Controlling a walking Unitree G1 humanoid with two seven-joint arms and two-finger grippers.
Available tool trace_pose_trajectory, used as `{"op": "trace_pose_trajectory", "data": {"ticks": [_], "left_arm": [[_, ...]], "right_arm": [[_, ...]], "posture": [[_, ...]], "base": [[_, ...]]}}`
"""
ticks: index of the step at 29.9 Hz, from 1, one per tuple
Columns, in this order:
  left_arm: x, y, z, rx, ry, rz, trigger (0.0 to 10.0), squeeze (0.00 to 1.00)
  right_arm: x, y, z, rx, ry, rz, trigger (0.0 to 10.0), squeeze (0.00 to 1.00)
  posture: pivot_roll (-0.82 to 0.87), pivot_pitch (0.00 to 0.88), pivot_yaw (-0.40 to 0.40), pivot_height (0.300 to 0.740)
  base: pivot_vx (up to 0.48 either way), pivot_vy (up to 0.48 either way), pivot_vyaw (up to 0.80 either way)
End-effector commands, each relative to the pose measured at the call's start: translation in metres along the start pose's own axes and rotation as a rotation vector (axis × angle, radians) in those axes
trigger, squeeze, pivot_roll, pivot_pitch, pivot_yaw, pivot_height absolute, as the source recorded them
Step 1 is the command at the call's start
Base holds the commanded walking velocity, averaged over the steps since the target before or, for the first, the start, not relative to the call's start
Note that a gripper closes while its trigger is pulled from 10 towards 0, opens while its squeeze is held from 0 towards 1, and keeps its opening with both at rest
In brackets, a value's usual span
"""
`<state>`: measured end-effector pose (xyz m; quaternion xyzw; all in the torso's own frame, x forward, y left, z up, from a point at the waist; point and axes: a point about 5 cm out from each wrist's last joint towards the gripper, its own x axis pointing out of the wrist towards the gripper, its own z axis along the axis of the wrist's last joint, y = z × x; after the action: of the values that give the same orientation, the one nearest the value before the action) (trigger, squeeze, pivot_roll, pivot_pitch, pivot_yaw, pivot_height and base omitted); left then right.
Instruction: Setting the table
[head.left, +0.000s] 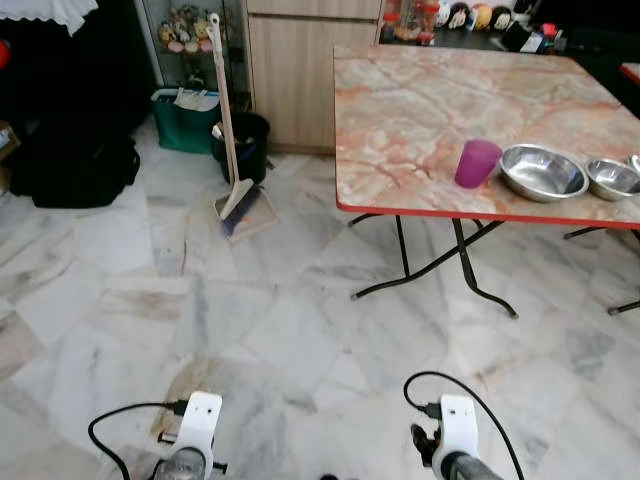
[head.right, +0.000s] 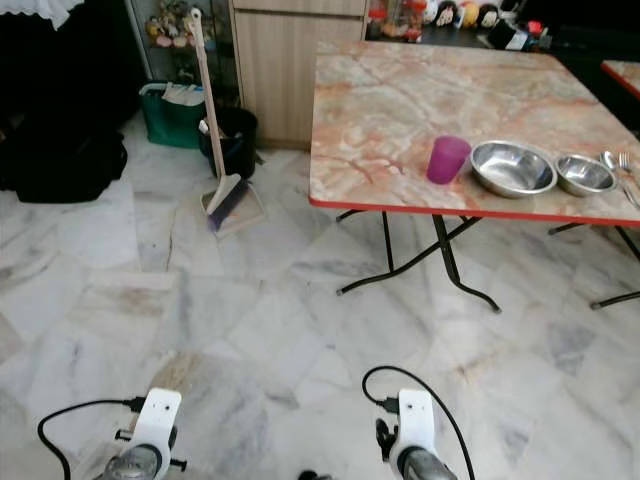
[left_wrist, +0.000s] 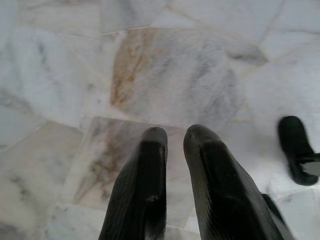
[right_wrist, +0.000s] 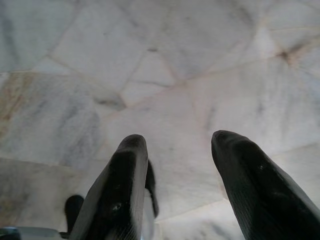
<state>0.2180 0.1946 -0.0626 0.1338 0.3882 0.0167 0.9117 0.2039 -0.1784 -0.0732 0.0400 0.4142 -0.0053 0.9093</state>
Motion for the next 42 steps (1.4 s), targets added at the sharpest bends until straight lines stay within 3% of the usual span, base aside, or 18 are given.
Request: {"op": "trace_pose_trajectory", "data": {"ticks": [1,12,25,42], "left_arm": [[-0.001,0.001,-0.007,0.024,0.036,0.003,10.0,0.0],[-0.001,0.005,-0.008,0.045,0.042,0.008,10.0,0.0],[-0.001,0.005,-0.009,0.058,0.042,0.003,10.0,0.0],[-0.002,-0.001,-0.011,0.013,0.044,-0.004,10.0,0.0]], "right_arm": [[0.0,-0.001,0.0,0.012,-0.005,-0.009,10.0,0.0],[0.0,0.001,-0.001,0.012,-0.003,-0.008,10.0,0.0],[-0.001,0.002,-0.003,0.007,0.002,-0.005,10.0,0.0],[-0.002,-0.007,-0.004,0.011,0.001,-0.025,10.0,0.0]], "posture": [[0.04,0.101,-0.028,0.74],[0.05,0.086,-0.01,0.74],[0.05,0.079,-0.016,0.74],[0.04,0.114,-0.037,0.74]], "base": [[0.0,0.0,0.0],[0.0,0.0,0.0],[0.0,-0.277,0.0],[0.0,-0.334,0.0]]}}
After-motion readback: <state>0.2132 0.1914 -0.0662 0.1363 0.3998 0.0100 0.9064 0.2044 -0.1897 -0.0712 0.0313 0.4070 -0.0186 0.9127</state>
